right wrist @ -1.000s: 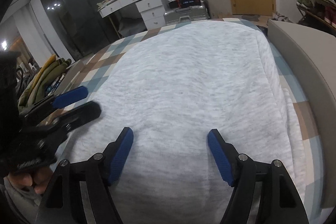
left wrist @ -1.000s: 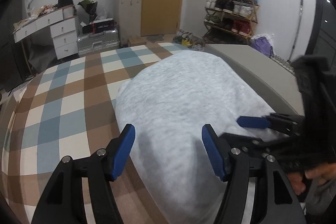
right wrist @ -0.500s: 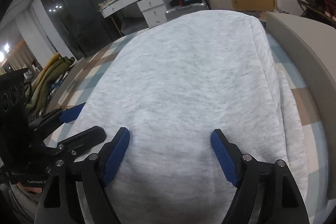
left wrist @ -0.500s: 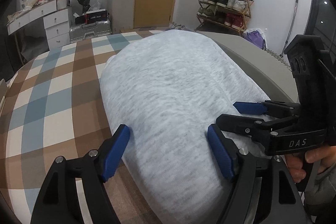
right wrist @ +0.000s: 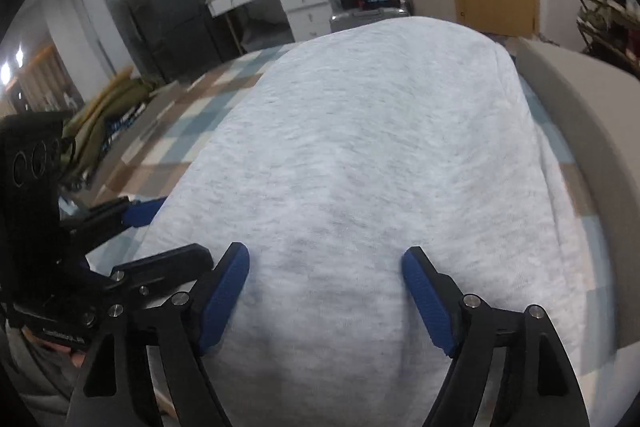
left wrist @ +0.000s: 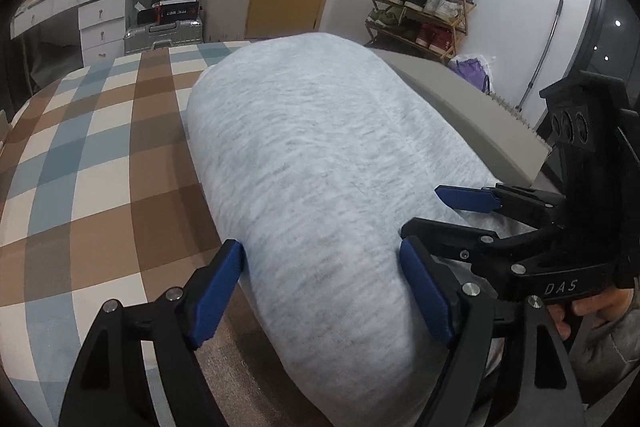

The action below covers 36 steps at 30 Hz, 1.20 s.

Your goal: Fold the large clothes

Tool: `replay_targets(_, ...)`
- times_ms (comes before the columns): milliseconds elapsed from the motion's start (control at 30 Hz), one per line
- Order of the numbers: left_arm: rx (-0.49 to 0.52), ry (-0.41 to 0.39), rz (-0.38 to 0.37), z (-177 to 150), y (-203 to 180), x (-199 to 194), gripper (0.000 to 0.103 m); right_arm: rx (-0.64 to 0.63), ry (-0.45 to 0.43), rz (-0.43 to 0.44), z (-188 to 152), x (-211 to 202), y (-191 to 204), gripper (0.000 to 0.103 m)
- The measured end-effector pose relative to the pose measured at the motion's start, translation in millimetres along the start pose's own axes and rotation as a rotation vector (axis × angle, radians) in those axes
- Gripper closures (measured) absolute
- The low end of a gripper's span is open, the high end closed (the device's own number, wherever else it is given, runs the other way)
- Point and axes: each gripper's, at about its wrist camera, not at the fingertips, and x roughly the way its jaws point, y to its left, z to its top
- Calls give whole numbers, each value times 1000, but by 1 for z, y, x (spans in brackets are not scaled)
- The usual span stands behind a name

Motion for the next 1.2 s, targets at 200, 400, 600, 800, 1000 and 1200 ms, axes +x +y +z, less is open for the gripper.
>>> replay_targets(200, -9, -16, 11, 0, -3, -14, 24, 17, -12, -8, 3, -8, 2, 21)
replay_targets(400, 145, -75, -7, -17, -21, -49, 25, -66, -26, -16, -15, -40, 13, 22)
replay_targets(600, 98, 25, -38, -27, -9, -15, 21, -21, -2, -1, -23, -18, 2, 20)
replay_targets(800, 154, -80, -7, -21, -20, -47, 24, -67, -50, -1, -18, -53, 8, 21)
replay_targets(1000, 153, -132, -22, 1, -20, -31, 34, 7, 7, 9, -31, -44, -17, 28)
replay_targets(1200, 233, -126, 59, 0, -24, -11, 48, 150, -103, -205, -25, -67, -57, 45)
